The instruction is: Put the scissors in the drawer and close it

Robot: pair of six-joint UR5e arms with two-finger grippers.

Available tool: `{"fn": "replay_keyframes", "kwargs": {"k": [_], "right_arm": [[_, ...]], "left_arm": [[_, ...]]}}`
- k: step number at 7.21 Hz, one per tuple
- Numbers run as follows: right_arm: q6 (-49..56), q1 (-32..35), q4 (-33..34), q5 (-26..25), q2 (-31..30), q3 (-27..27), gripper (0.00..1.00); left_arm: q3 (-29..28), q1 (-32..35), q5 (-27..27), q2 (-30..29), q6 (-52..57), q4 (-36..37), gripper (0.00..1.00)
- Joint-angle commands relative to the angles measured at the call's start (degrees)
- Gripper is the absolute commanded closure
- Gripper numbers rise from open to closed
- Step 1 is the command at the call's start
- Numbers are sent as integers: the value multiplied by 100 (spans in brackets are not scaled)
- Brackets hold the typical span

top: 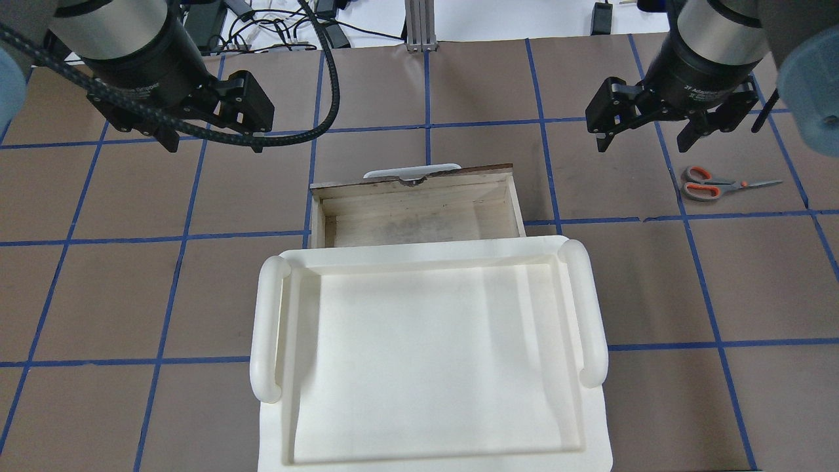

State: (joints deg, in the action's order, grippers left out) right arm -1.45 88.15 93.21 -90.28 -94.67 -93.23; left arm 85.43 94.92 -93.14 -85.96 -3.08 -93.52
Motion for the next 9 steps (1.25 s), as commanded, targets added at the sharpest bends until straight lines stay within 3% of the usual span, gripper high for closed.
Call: {"fn": "replay_keyframes", "kwargs": {"k": [1,6,9], "right_arm": [[4,-9,22,-7,10,-2,0],[66,-9,22,90,10,-2,0],[1242,-114,365,81,89,7,0]], "left_arm": [[0,0,-3,0,0,0,0],[0,0,-3,0,0,0,0],[0,0,6,0,9,9,0]]}}
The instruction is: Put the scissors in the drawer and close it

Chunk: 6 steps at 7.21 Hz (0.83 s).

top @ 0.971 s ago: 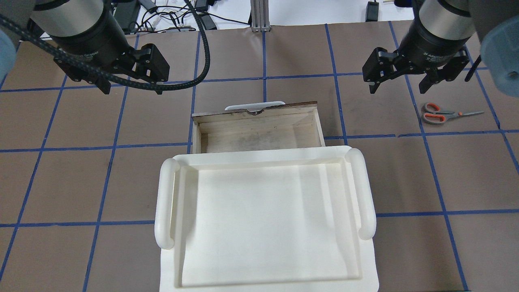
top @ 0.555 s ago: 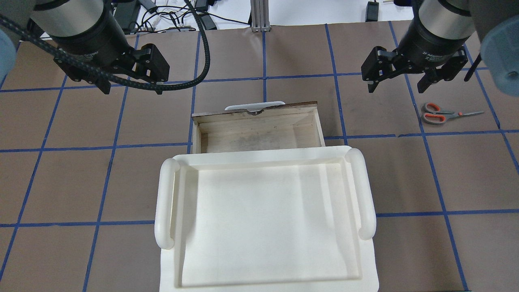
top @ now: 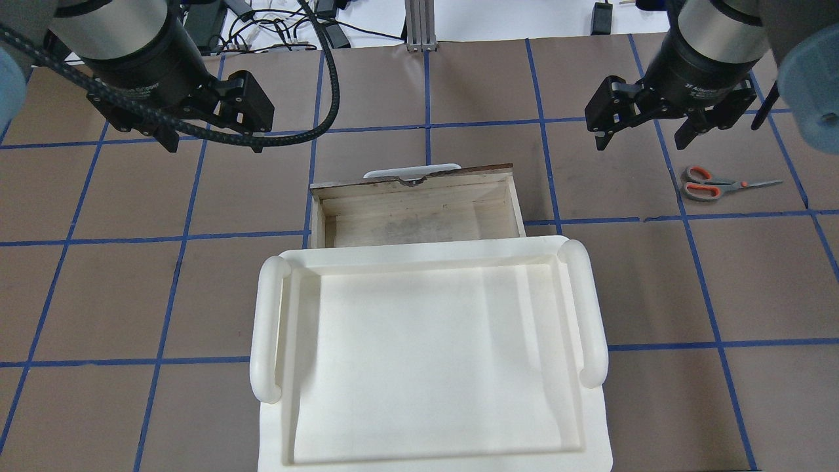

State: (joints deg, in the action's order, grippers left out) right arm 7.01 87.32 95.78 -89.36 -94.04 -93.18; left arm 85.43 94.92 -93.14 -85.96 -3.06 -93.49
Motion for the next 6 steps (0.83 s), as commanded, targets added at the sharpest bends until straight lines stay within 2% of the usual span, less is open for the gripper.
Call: {"fn": "replay_keyframes", "kwargs": {"k": [1,4,6], "right_arm": [[398,-101,73,-38,26,1,0],[520,-486,90,15,26,1,0],[2007,-916,134,24,113,10,0]], "left_arm": [[0,0,7,0,-2,7,0],[0,0,16,0,-2,7,0],[0,0,7,0,7,7,0]]}}
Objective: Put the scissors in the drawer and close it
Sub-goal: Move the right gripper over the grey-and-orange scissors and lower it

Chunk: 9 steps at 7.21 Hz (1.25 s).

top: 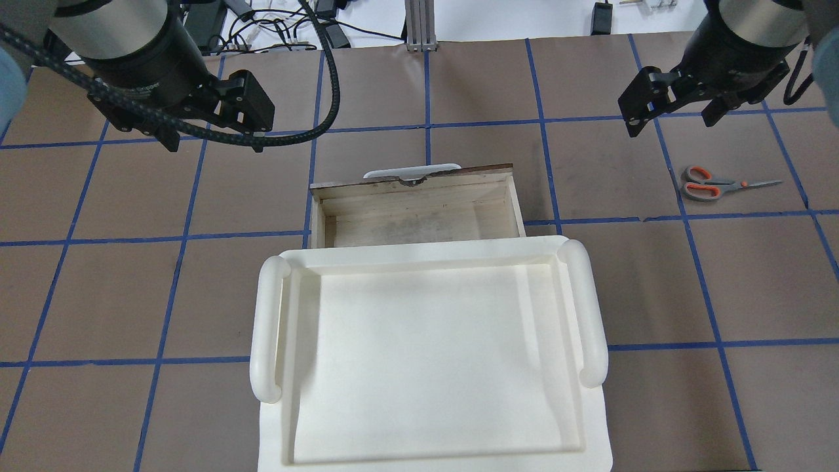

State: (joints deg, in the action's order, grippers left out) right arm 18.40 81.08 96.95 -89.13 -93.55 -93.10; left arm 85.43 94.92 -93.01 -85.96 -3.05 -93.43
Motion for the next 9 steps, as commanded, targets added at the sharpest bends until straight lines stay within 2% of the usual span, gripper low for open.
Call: {"fn": "replay_keyframes", "kwargs": {"k": [1,4,6,7,9], "right_arm": [[1737,-573,17,1,135,3,0],[3883,-1312,385,1,695,3,0],[4486,-1428,1402,-103,1335,3,0],[4966,-1516,1441,-61,1513,-6,0],[6809,-1692,1624,-16,1838,3,0]], "left_arm": [[0,0,-6,0,-2,0,0],[0,0,-6,-9,-2,0,0],[0,0,-6,0,-2,0,0],[0,0,-6,0,6,0,0],[0,0,-6,-9,-2,0,0]]}}
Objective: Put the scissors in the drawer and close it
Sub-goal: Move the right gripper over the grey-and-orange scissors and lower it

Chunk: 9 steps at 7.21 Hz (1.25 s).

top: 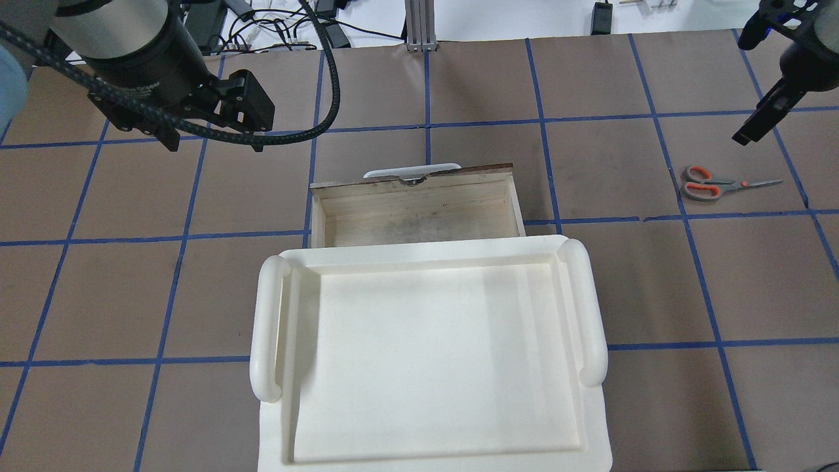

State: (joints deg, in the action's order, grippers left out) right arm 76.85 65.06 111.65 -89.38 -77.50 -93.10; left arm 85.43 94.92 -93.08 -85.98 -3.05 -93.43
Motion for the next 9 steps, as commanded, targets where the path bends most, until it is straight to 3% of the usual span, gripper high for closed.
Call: {"fn": "replay_keyframes", "kwargs": {"k": [1,9], "right_arm": [[1921,-212,434,25,496,3,0],[4405,-635,999,8,1587,20,0]], "left_arm": [[0,0,0,2,-2,0,0],[0,-9,26,-24,7,9,0]]}}
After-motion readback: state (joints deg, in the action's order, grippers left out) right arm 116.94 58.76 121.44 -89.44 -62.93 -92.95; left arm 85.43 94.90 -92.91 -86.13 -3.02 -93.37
